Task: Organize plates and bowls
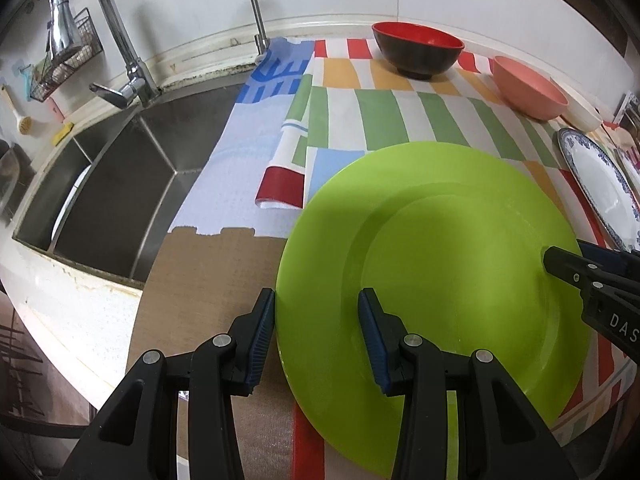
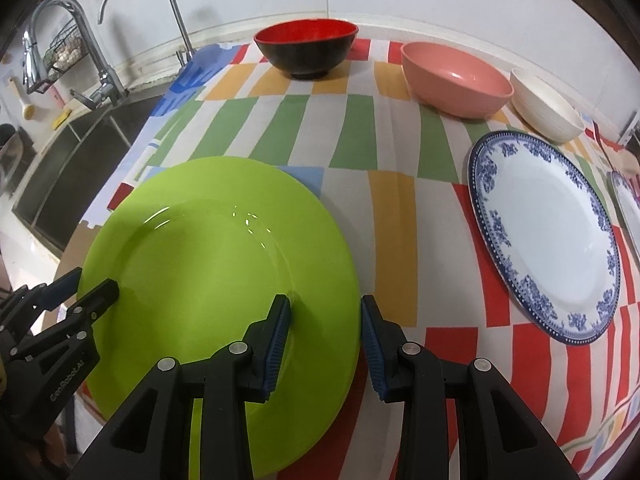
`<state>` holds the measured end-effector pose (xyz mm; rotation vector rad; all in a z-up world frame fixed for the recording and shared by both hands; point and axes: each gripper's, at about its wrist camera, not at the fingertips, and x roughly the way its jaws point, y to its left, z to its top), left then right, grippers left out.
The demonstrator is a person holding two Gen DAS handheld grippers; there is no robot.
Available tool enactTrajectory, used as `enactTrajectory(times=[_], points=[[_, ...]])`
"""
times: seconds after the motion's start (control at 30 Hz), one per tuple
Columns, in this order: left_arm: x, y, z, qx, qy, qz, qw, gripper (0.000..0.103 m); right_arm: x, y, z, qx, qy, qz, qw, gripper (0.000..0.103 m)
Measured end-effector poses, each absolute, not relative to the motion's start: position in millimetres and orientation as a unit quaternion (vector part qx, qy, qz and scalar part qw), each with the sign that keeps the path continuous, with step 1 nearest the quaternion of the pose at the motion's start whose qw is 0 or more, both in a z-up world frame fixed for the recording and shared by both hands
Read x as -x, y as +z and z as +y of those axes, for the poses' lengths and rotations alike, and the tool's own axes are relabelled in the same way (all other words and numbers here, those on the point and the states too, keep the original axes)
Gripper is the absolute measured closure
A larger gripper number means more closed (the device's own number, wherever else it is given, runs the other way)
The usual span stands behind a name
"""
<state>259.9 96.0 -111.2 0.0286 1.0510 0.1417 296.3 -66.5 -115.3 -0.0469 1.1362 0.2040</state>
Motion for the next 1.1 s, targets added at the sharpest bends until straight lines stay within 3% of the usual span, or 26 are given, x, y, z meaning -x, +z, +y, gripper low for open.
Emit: enactTrajectory(times=[0.23, 0.3, 0.37, 0.5, 0.6, 0.73, 1.1], points=[[-262, -112, 98, -0.016, 0.059, 0.502, 0.863, 0.059, -297, -116, -65, 0.020, 0.094, 0.538, 0.838, 0.066], [-262, -110, 99, -0.015, 0.054, 0.500, 0.864, 0.053, -297, -116, -67, 0.012, 0.093, 0.537, 0.838, 0.066], [-261, -104, 97, -0.024, 0.058, 0.487, 0.871, 0.038, -296, -112, -70, 0.008, 0.085, 0.530, 0.844, 0.064], [-260, -83, 90, -0.044, 0.049, 0.446, 0.893, 0.027, -292, -97, -75, 0.001, 0.081, 0.505, 0.859, 0.059], [-265, -72, 85, -0.043, 0.028, 0.431, 0.901, 0.025, -290, -84, -82, -0.005, 0.072, 0.483, 0.873, 0.059], [-274, -58, 74, -0.047, -0.006, 0.416, 0.908, 0.024, -287, -68, -94, -0.014, 0.050, 0.456, 0.889, 0.047], [-288, -27, 17, -0.056, -0.057, 0.371, 0.925, 0.020, -281, -44, -152, -0.025, -0.016, 0.416, 0.909, 0.047]])
